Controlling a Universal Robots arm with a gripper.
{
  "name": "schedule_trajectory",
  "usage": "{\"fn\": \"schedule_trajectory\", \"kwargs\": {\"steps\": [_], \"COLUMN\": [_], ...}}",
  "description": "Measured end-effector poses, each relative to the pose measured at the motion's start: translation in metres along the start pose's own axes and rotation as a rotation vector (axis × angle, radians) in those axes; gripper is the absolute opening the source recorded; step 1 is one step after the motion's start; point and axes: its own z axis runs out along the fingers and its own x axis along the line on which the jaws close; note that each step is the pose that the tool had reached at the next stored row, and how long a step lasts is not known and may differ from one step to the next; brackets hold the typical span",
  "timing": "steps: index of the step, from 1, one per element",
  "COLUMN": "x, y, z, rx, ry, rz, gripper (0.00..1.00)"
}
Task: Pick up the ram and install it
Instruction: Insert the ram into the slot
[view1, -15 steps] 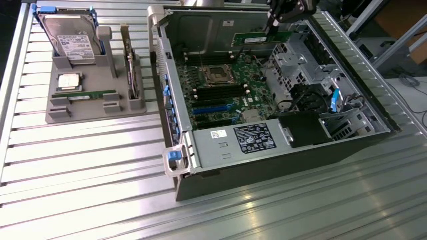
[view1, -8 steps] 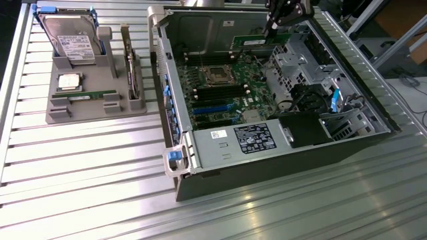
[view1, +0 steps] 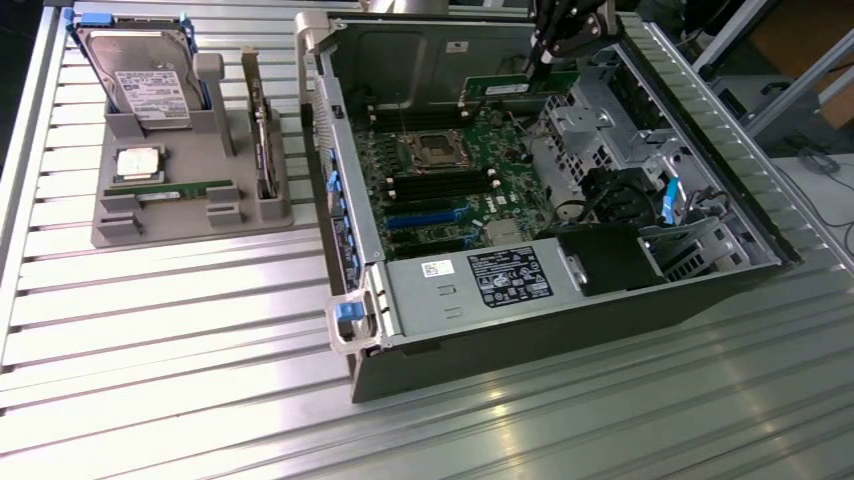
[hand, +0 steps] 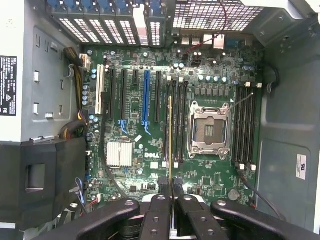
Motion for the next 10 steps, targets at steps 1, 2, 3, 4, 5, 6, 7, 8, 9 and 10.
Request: {"fn": "schedule_trajectory", "kwargs": {"steps": [1, 2, 3, 4, 5, 6, 7, 8, 9, 10], "x": [0.0000, 0.0000, 0.0000, 0.0000, 0.0000, 0.0000, 0.0000, -0.0001, -0.0001, -0.0001], "y": [0.0000, 0.0000, -0.0001, -0.0001, -0.0001, -0.0002, -0.0002, -0.0002, -0.0002, -0.0002], "z": [0.0006, 0.0010, 0.0014, 0.0021, 0.0028, 0.0031, 0.0034, 0.0039, 0.0044, 0.0051], "rx": [0.0000, 0.0000, 0.0000, 0.0000, 0.0000, 0.0000, 0.0000, 0.0000, 0.0000, 0.0000], "ry": [0.0000, 0.0000, -0.0001, -0.0001, 0.0000, -0.0001, 0.0000, -0.0001, 0.0000, -0.0001], "rz": [0.000, 0.000, 0.000, 0.000, 0.000, 0.000, 0.000, 0.000, 0.000, 0.000], "gripper": [0.12, 0.12, 0.12, 0.12, 0.12, 0.12, 0.12, 0.12, 0.12, 0.12]}}
